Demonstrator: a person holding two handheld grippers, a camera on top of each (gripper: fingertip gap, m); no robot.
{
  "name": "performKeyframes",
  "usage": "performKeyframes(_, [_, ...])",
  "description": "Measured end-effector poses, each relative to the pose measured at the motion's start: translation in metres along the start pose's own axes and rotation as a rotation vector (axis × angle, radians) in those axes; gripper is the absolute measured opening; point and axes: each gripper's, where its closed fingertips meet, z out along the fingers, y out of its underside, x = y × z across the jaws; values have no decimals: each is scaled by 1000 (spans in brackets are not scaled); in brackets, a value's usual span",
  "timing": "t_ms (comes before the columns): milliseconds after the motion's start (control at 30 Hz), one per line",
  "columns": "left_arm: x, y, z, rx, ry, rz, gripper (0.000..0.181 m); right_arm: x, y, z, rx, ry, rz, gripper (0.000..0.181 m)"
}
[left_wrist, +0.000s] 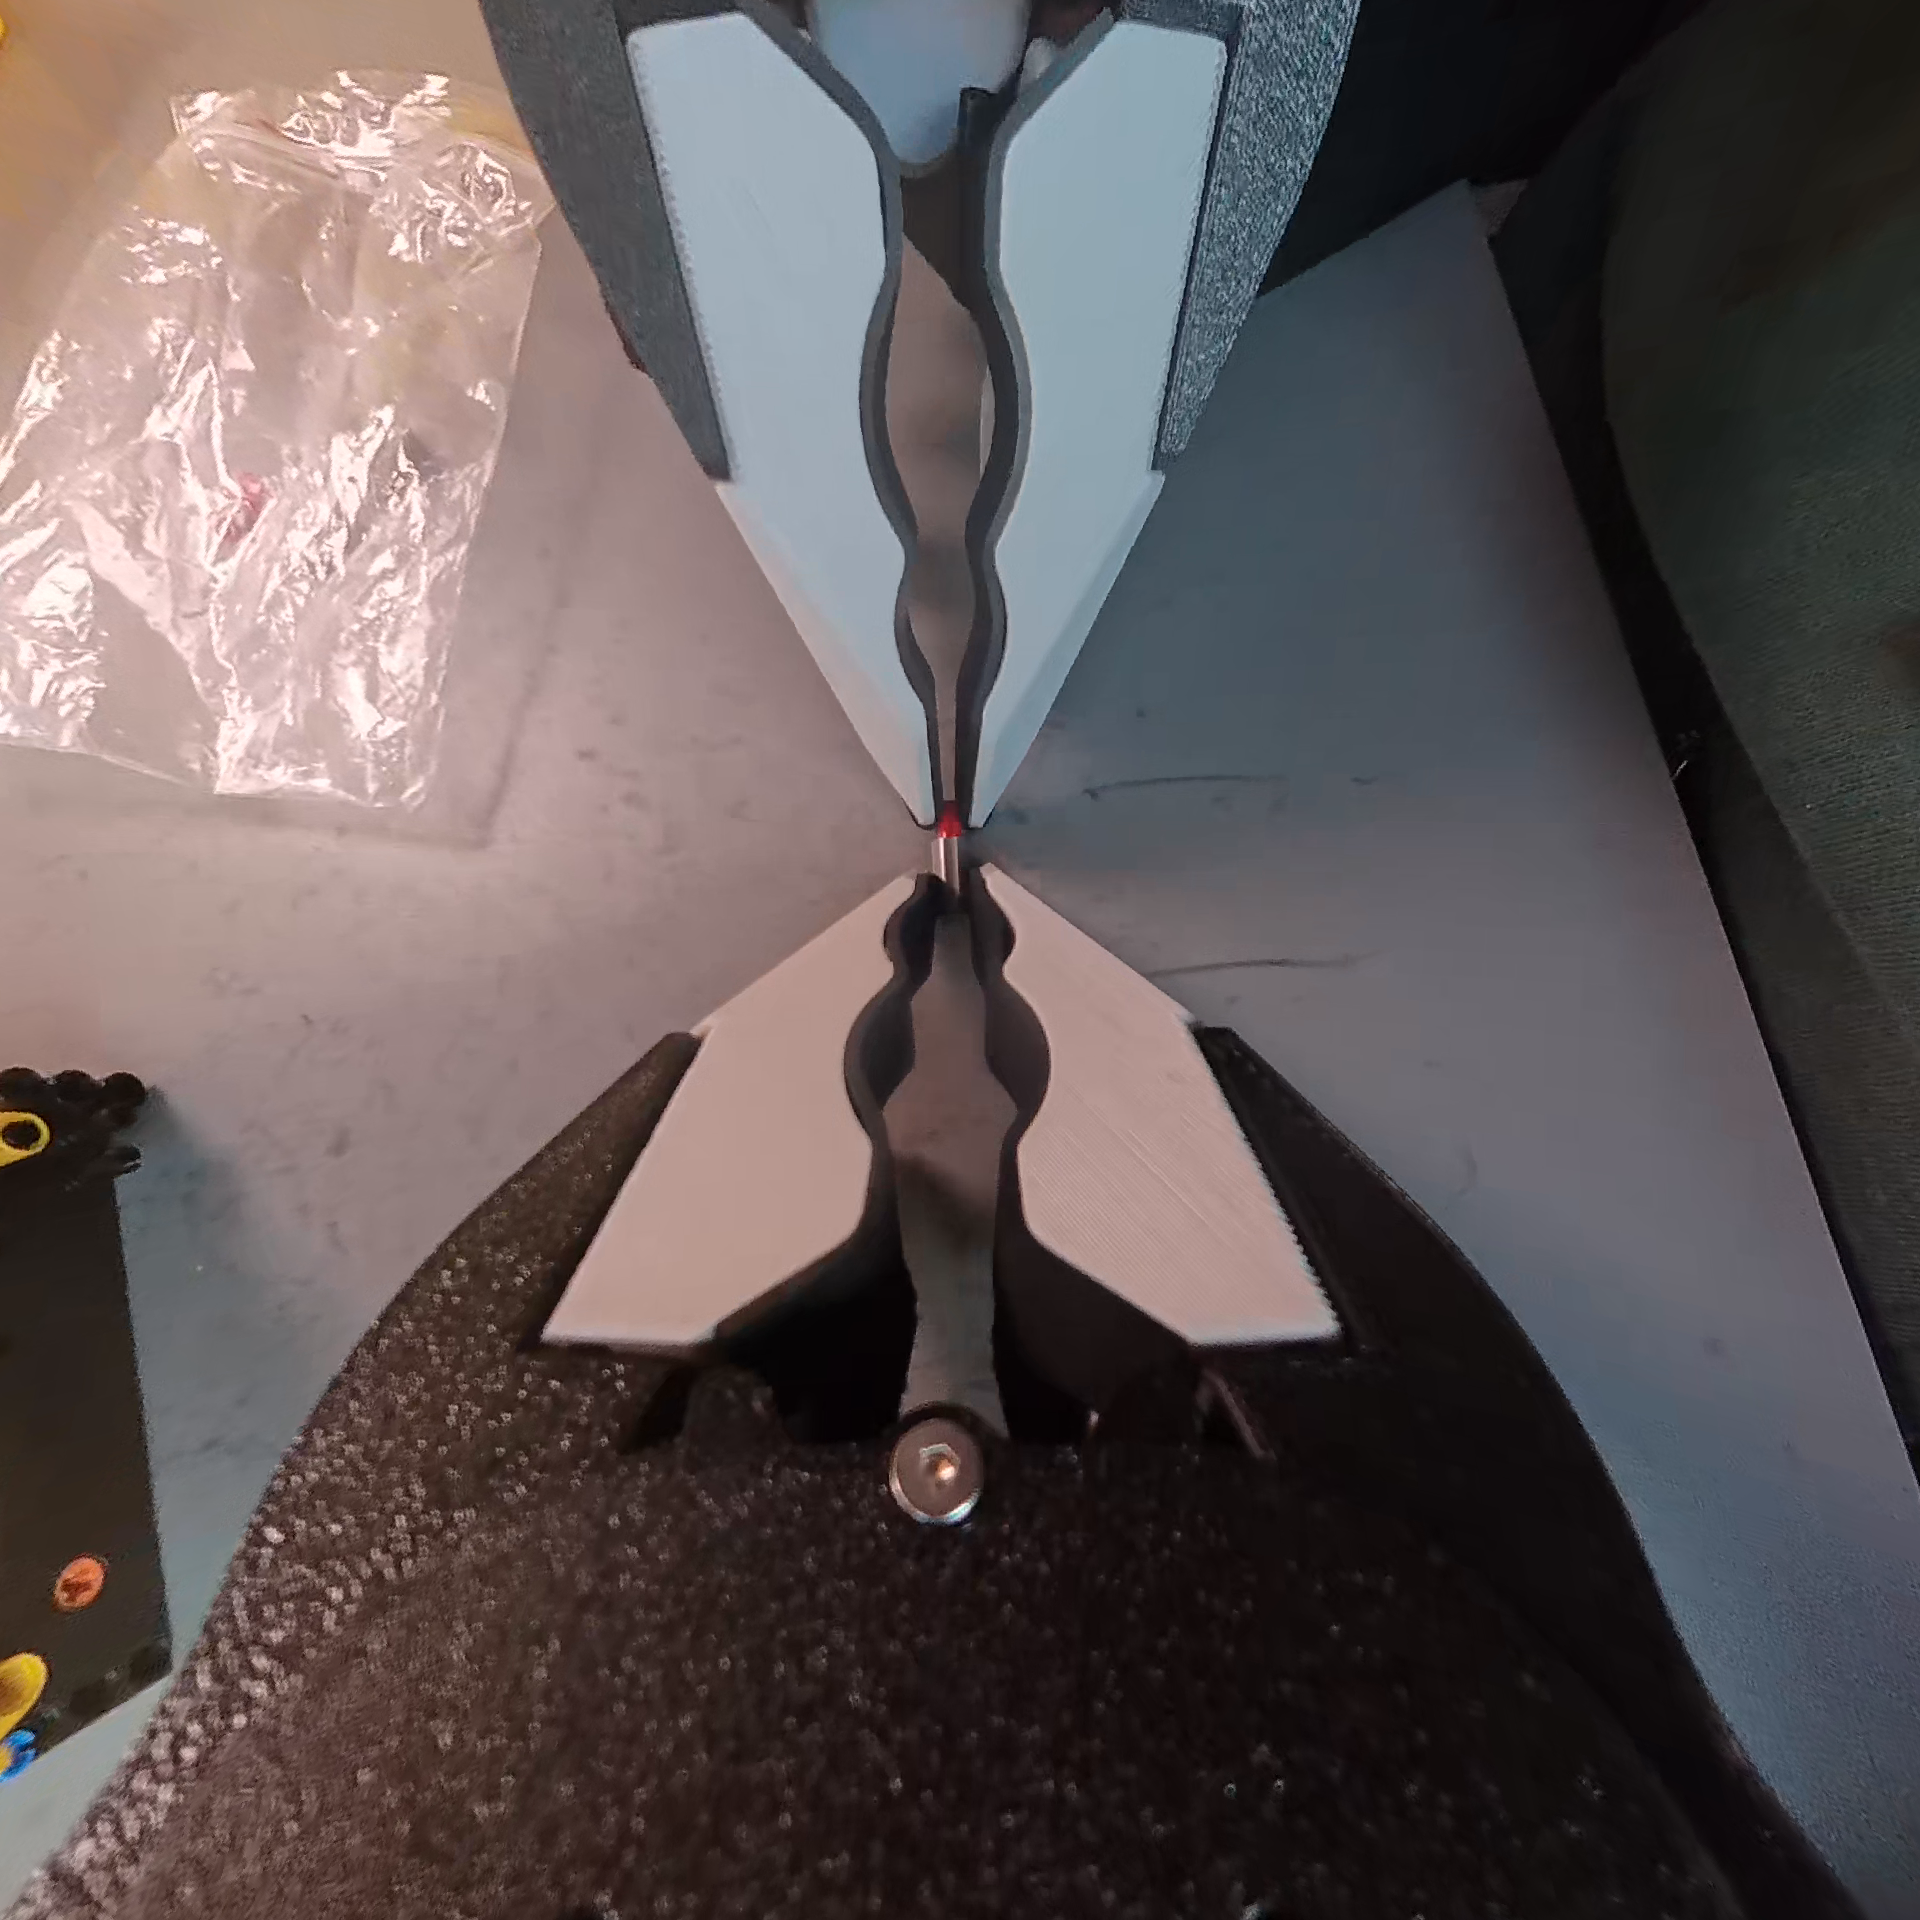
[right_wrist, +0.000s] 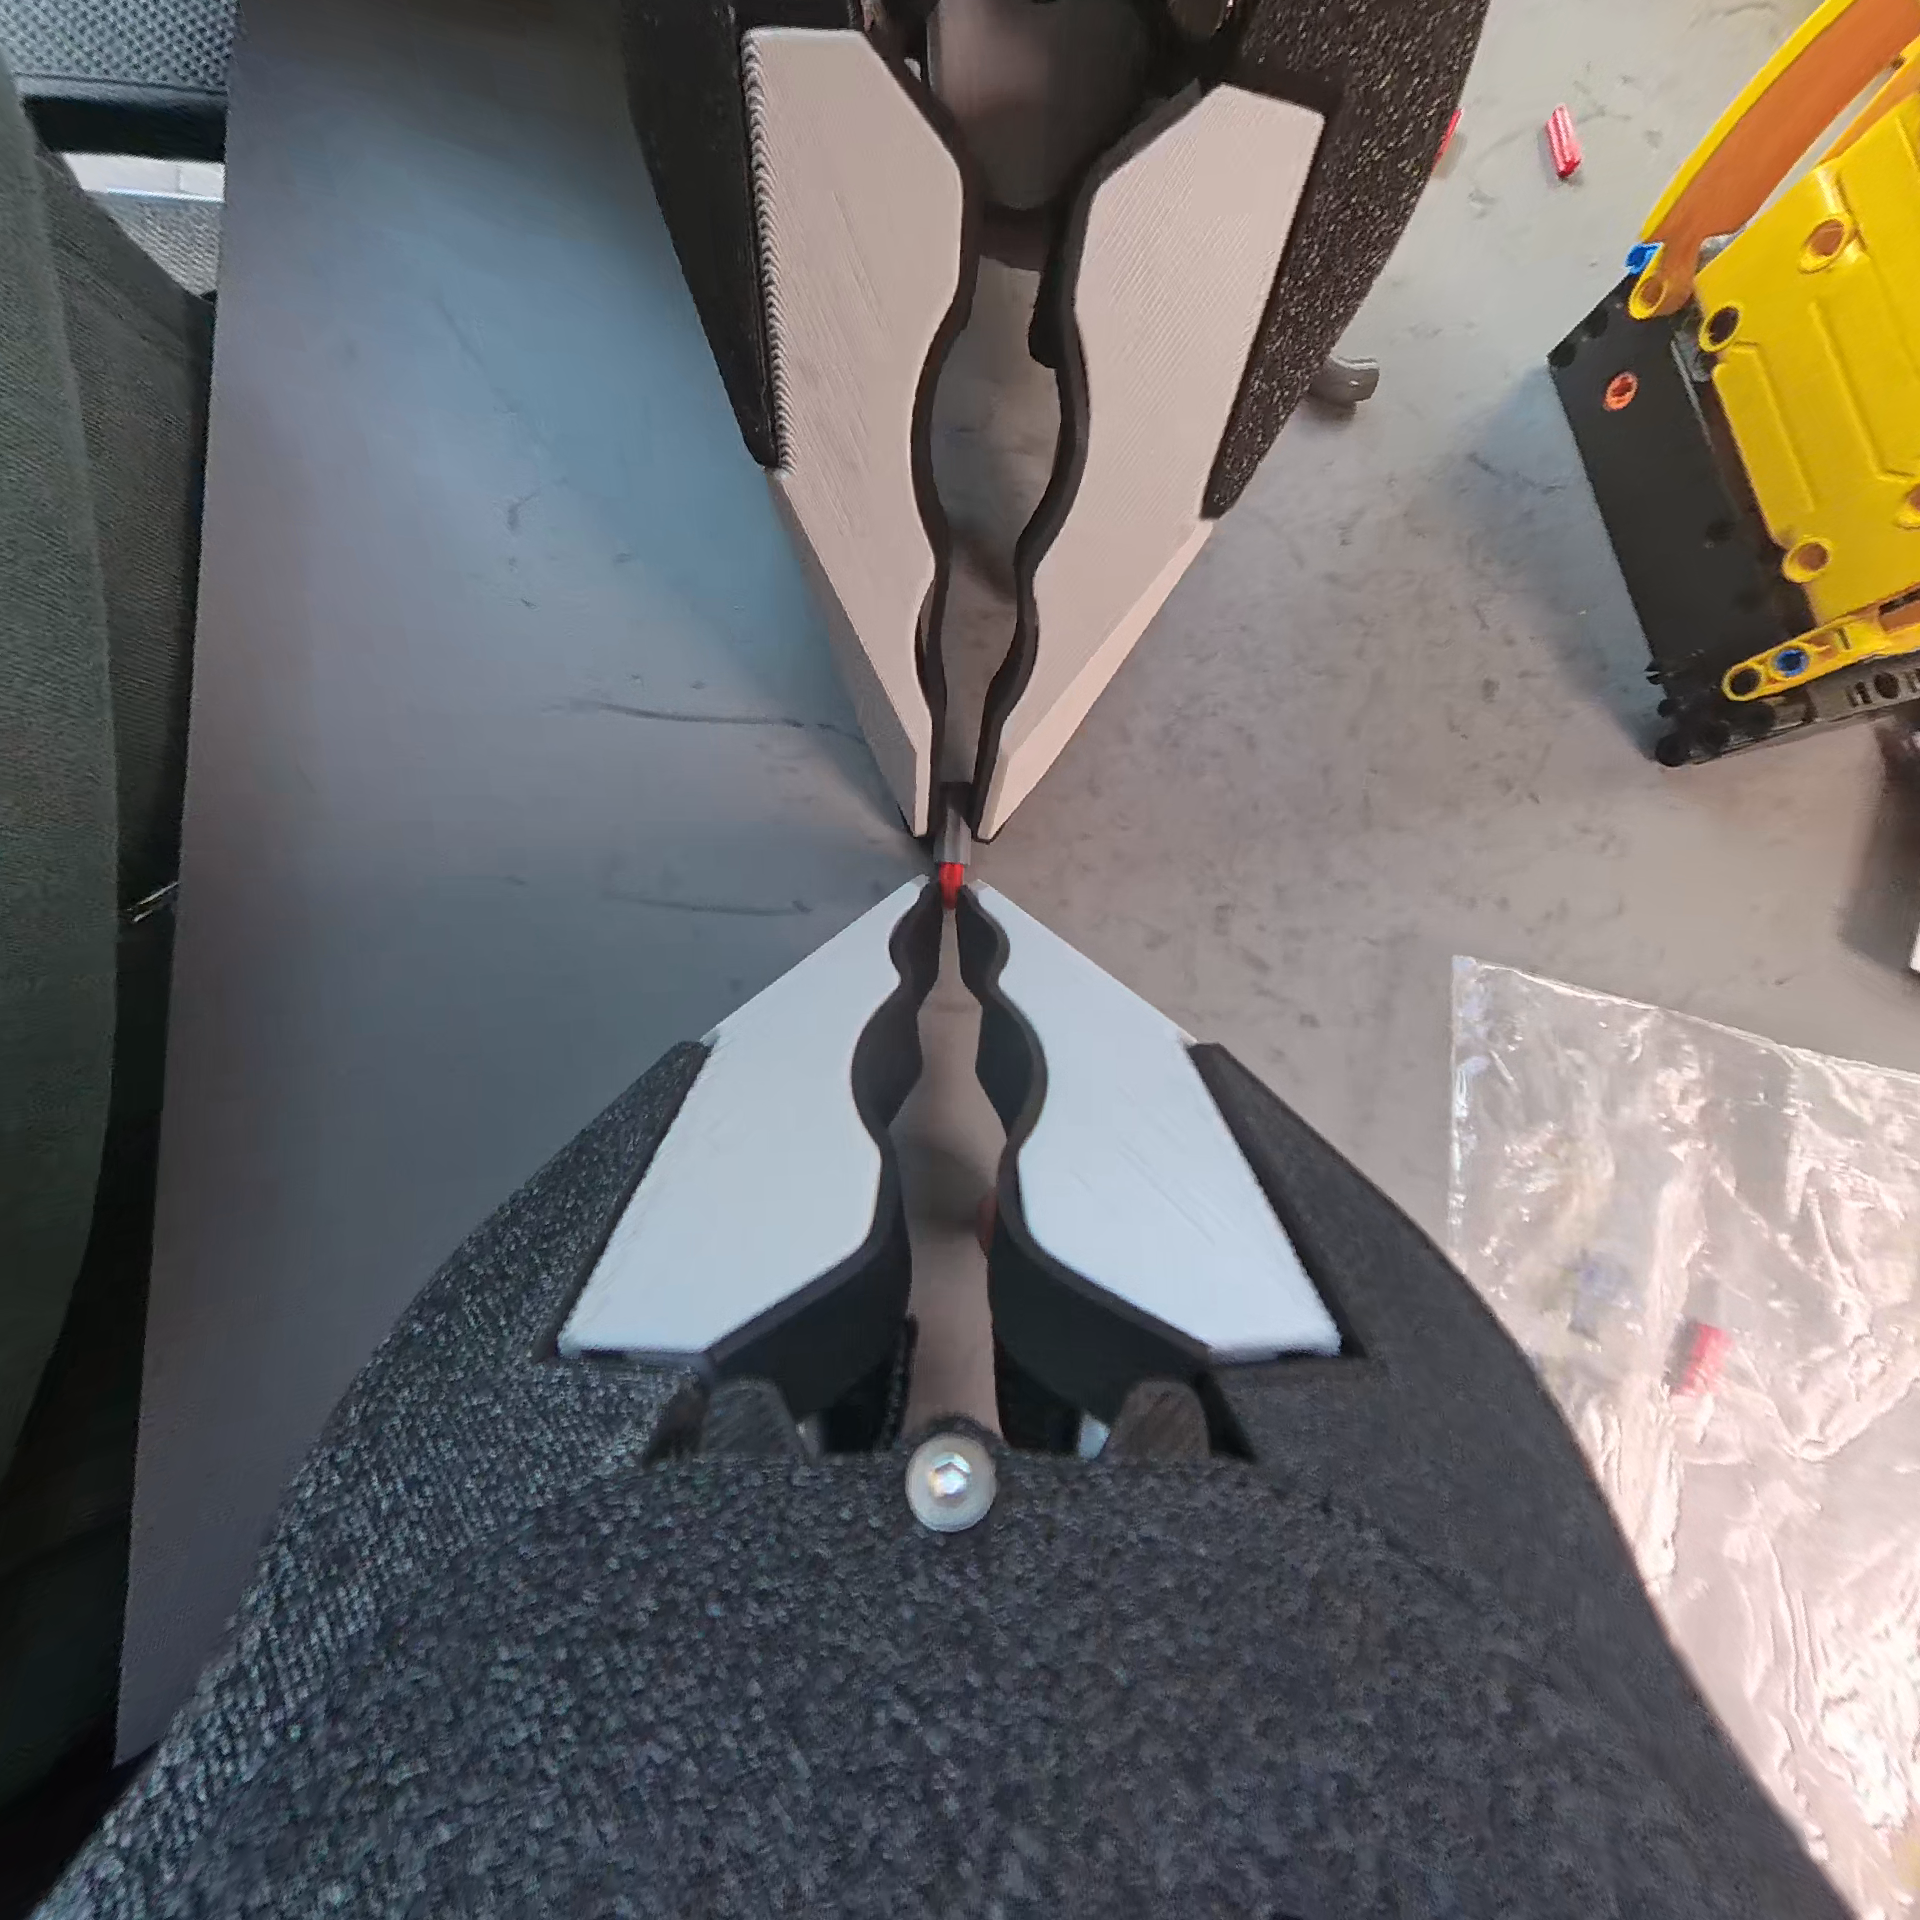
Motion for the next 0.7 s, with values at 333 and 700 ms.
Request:
performKeyframes(333, [1,2,-2,-8,5,-5,6,1,0,-1,11,48,-9,5])
performKeyframes(700, [0,3,-14,-11,-19,-5,18,-4,-10,4,29,-105,127,3])
